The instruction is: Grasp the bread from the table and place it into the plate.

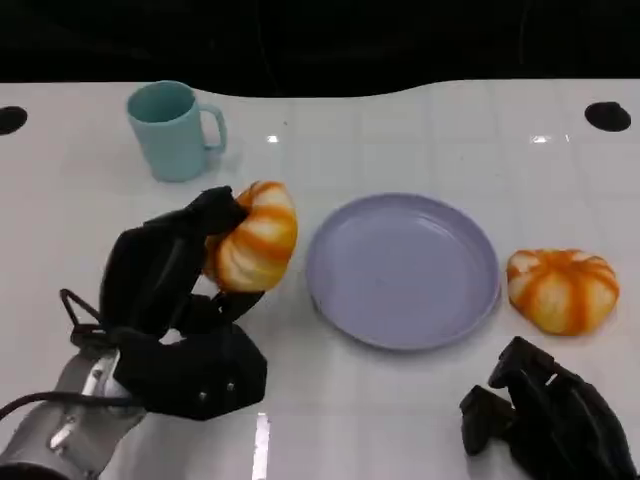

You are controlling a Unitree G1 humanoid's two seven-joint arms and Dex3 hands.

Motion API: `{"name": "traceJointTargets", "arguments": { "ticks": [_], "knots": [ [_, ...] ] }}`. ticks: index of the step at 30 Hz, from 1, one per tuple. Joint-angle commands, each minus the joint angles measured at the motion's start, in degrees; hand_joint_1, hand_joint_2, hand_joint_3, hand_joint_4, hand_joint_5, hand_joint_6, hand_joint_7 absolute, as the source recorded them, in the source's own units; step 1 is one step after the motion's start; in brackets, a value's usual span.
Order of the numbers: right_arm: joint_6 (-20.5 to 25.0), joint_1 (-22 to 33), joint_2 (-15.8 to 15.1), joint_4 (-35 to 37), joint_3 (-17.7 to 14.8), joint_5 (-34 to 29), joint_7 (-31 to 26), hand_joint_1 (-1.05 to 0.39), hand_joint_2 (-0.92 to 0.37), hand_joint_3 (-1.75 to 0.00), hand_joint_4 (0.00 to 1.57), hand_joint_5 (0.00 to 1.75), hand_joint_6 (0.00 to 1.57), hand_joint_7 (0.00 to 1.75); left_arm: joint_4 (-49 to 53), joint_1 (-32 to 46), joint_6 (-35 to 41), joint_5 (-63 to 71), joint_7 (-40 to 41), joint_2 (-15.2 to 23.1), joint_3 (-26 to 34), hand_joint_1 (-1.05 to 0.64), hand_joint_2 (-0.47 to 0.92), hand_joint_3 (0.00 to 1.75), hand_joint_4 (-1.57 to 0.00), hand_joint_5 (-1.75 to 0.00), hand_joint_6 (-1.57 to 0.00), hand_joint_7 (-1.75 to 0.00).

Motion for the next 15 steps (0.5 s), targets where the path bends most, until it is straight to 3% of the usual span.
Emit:
{"name": "traceJointTargets", "arguments": {
  "ticks": [1,7,15],
  "knots": [
    [0.2,0.1,-0.9,0.5,-0.4,0.3,-0.1,-0.56,-0.92,-0.24,0.8,1.67,0.7,1.42,-1.4,-3.1,1.4,2.9,-0.7,-0.3,-1.7,-0.2,0.45,1.12,-0.81,-1.75,-0.6,-1.75],
    [0.1,0.0,-0.9,1.0,-0.4,0.5,0.5,-0.56,-0.92,-0.23,0.79,1.66,0.69,1.41,3.6,-10.4,0.0,5.3,-3.2,-1.7,-5.7,-0.21,0.47,1.13,-0.85,-1.75,-0.65,-1.73],
    [-0.1,0.2,-0.8,0.7,-0.4,0.2,-0.2,-0.56,-0.92,-0.24,0.79,1.67,0.69,1.41,16.3,-21.1,0.5,7.3,-3.3,-7.6,-10.5,-0.27,0.46,1.08,-0.89,-1.75,-0.69,-1.75]
  ]
}}
